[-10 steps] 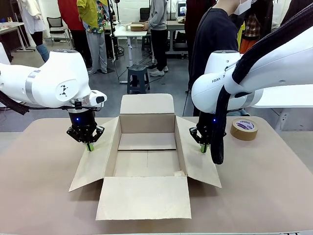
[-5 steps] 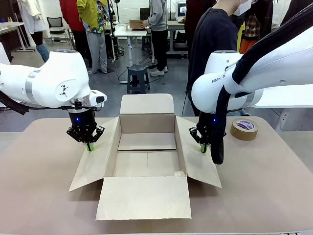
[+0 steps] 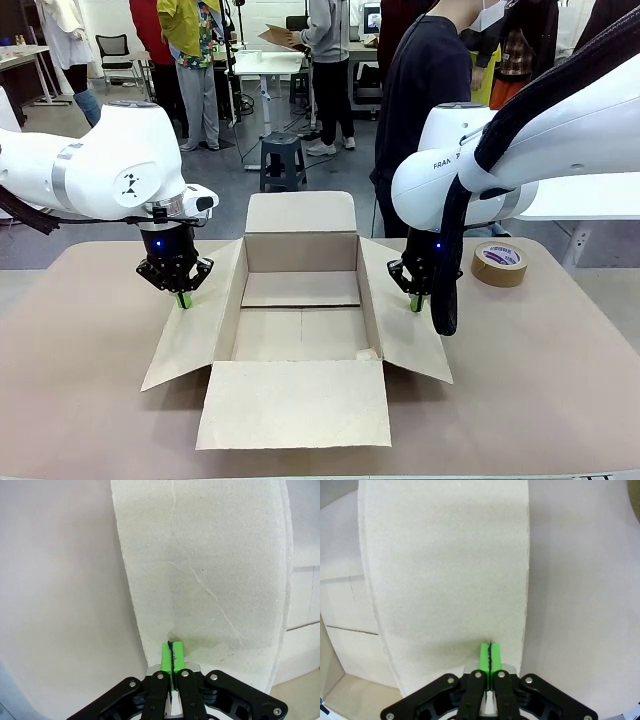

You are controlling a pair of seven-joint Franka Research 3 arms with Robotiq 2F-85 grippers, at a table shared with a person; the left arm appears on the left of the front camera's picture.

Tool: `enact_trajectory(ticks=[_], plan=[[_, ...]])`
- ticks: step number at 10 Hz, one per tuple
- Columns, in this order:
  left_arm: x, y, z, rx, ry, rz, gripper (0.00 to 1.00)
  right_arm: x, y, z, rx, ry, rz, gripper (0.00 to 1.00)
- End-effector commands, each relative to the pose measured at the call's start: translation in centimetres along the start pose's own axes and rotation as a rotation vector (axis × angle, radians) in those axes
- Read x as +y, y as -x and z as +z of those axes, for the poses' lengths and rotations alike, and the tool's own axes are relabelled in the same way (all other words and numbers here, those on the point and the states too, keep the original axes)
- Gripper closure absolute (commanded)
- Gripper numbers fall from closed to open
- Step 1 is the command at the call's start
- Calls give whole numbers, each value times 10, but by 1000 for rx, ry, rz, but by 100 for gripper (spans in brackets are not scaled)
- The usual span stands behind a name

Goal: Wrap the clocks to prevent damage.
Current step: Once the human has placed the objects inside and stepped back, release both hands from the side flaps of the Package Box.

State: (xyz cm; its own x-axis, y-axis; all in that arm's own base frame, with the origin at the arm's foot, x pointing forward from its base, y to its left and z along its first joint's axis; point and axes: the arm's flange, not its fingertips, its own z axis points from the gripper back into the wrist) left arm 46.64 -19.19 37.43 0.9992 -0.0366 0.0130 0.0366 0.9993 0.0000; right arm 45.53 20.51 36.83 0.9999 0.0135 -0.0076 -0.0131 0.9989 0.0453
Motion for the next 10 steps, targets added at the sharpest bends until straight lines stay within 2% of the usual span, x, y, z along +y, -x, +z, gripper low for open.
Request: enact_trajectory(ticks=[1, 10], plan=[[1, 1, -1, 4, -15, 3, 100, 0, 0, -1, 2, 1, -3, 99], [1, 1, -1, 4, -15, 3, 100, 0, 0, -1, 2, 1, -3, 99]])
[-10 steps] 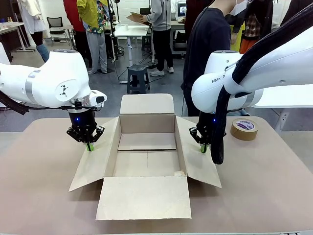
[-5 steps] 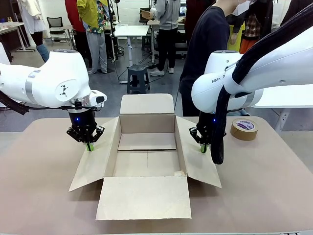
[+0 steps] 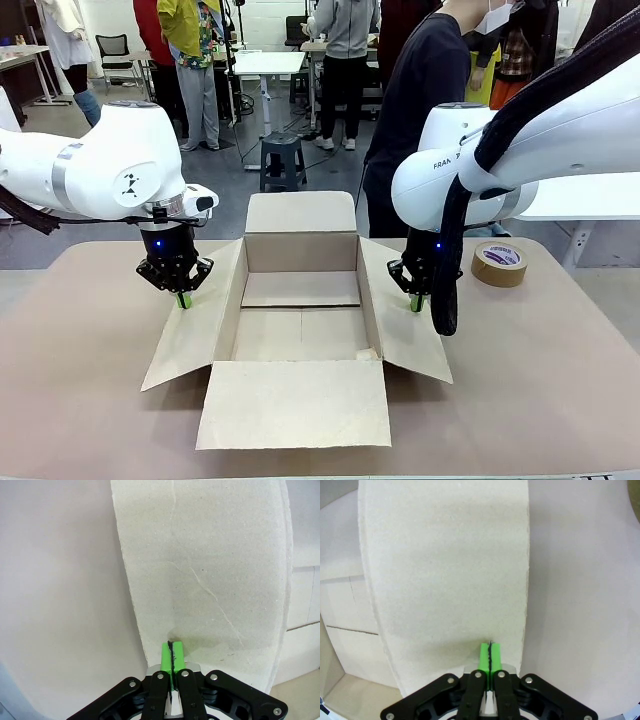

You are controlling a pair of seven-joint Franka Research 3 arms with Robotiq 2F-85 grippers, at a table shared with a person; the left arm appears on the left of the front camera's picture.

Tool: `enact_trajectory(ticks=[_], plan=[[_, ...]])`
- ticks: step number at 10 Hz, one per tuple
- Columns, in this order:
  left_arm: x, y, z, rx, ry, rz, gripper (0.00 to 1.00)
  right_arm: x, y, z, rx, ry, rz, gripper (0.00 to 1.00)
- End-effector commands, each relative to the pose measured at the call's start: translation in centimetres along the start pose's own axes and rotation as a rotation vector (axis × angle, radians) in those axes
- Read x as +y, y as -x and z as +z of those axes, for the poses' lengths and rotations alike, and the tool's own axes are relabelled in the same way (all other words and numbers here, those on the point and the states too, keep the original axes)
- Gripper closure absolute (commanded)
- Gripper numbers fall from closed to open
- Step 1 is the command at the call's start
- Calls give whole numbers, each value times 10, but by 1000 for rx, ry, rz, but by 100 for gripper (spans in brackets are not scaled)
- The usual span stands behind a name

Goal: Wrap the clocks to prevent damage.
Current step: Once the human has placed the objects inside and stepped back, release both hands from the side flaps of the Package Box.

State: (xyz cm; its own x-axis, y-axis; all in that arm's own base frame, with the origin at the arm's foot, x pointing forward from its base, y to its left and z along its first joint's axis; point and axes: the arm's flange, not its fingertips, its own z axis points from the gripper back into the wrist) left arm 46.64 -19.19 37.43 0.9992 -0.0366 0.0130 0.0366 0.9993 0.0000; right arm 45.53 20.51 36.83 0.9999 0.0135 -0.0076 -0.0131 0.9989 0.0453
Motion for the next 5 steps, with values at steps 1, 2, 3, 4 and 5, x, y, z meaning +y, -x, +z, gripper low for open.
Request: enact_trajectory(ticks=[1, 2, 3, 4, 5], plan=[[1, 1, -1, 4, -15, 3, 100, 0, 0, -1, 2, 1, -3, 99], [1, 1, -1, 4, -15, 3, 100, 0, 0, -1, 2, 1, -3, 99], [1, 1, -1, 4, -15, 3, 100, 0, 0, -1, 2, 1, -3, 99], [1, 1, -1, 4, -15, 3, 100, 0, 0, -1, 2, 1, -3, 99], [1, 1, -1, 4, -15, 3, 100, 0, 0, -1, 2, 1, -3, 99]])
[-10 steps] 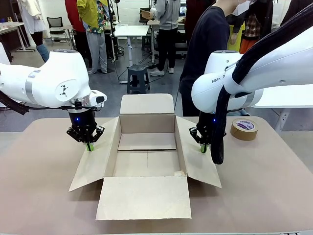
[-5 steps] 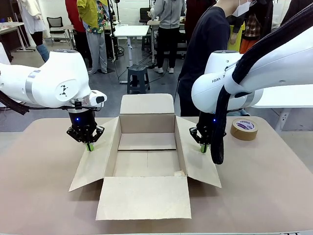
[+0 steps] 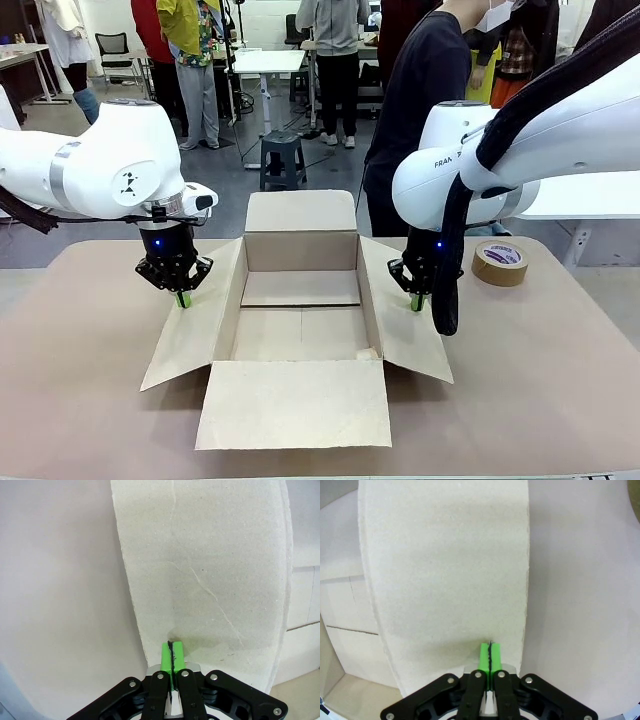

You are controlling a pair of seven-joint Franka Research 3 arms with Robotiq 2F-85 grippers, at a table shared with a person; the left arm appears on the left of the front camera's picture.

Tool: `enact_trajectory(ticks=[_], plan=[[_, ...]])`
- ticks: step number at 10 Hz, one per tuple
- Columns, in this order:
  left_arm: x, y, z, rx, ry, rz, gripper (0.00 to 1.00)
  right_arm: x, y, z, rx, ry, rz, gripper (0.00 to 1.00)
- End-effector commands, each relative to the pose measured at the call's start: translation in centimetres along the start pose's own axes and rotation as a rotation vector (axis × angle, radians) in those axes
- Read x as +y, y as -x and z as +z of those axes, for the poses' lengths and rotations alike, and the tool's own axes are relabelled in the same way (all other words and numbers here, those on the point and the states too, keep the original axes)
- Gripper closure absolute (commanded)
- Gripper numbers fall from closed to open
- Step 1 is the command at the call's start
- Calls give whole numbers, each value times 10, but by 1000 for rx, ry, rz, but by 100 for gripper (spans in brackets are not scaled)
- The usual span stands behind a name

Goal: Wrap the clocks to prevent damage.
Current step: Once the human has placed the objects inside and stepped back, release both hands from the side flaps of the Package Box.

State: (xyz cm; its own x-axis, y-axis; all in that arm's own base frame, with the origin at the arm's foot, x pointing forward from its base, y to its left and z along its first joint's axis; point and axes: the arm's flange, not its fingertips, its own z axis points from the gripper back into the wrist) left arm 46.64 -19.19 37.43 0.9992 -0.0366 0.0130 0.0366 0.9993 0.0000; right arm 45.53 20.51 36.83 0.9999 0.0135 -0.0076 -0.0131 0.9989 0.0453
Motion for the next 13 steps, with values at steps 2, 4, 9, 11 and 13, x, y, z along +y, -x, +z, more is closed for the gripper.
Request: enact_trajectory(ticks=[2, 4, 9, 11, 13], plan=[[1, 1, -1, 3, -15, 3, 100, 0, 0, -1, 2, 1, -3, 99], [1, 1, -1, 3, -15, 3, 100, 0, 0, -1, 2, 1, -3, 99], [1, 1, -1, 3, -15, 3, 100, 0, 0, -1, 2, 1, -3, 99], [1, 1, -1, 3, -15, 3, 100, 0, 0, -1, 2, 1, -3, 99], [1, 1, -1, 3, -15, 3, 100, 0, 0, -1, 2, 1, -3, 99]])
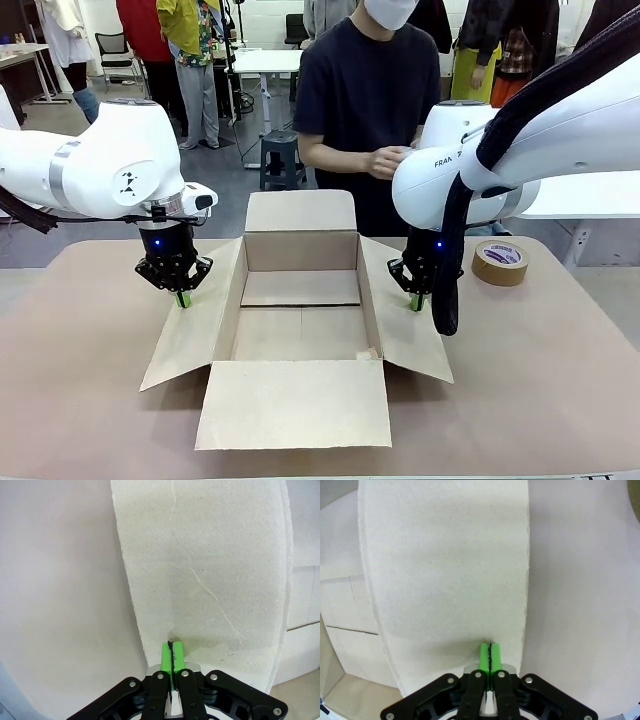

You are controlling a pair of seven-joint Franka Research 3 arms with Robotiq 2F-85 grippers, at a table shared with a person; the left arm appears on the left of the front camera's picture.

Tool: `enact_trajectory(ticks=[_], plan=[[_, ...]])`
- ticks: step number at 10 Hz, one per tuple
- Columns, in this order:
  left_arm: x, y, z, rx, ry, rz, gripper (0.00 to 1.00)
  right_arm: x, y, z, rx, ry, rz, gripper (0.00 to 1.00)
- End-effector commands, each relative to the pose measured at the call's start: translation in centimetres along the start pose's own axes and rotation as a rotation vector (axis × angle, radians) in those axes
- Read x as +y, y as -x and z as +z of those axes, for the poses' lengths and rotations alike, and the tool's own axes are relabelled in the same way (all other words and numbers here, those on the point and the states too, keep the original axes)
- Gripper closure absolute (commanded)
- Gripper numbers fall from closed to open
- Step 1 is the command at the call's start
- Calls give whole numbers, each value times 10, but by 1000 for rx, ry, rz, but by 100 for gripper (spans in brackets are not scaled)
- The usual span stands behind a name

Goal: Wrap the clocks to prevent damage.
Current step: Once the human has placed the objects inside and stepped back, release both hands from the side flaps of the Package Box.

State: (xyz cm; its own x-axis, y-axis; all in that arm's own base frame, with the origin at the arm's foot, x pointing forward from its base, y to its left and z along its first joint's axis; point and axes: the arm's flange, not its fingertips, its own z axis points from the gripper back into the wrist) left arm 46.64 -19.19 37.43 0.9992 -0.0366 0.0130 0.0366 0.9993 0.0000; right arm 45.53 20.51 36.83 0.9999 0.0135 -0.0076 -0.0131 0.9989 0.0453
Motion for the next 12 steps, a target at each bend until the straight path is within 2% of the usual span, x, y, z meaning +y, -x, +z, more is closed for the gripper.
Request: enact_trajectory(ticks=[1, 6, 7, 8, 9, 11, 12], plan=[[1, 1, -1, 3, -15, 3, 100, 0, 0, -1, 2, 1, -3, 99], [0, 0, 0, 0, 0, 0, 100, 0, 0, 0, 0, 0, 0, 99], [2, -1, 37, -58, 37, -250, 100, -6, -1, 22, 2, -32, 84, 99], [3, 12, 71, -122, 53, -339, 100, -9, 8, 50, -12, -28, 130, 99], [7, 25, 104, -158, 61, -380, 100, -10, 20, 82, -40, -21, 180, 99], [17, 39, 164, -157, 18, -470, 100, -13, 41, 151, -61, 27, 233, 99], [24, 49, 188, -158, -5, -515, 100, -15, 53, 185, -48, 56, 322, 99]])
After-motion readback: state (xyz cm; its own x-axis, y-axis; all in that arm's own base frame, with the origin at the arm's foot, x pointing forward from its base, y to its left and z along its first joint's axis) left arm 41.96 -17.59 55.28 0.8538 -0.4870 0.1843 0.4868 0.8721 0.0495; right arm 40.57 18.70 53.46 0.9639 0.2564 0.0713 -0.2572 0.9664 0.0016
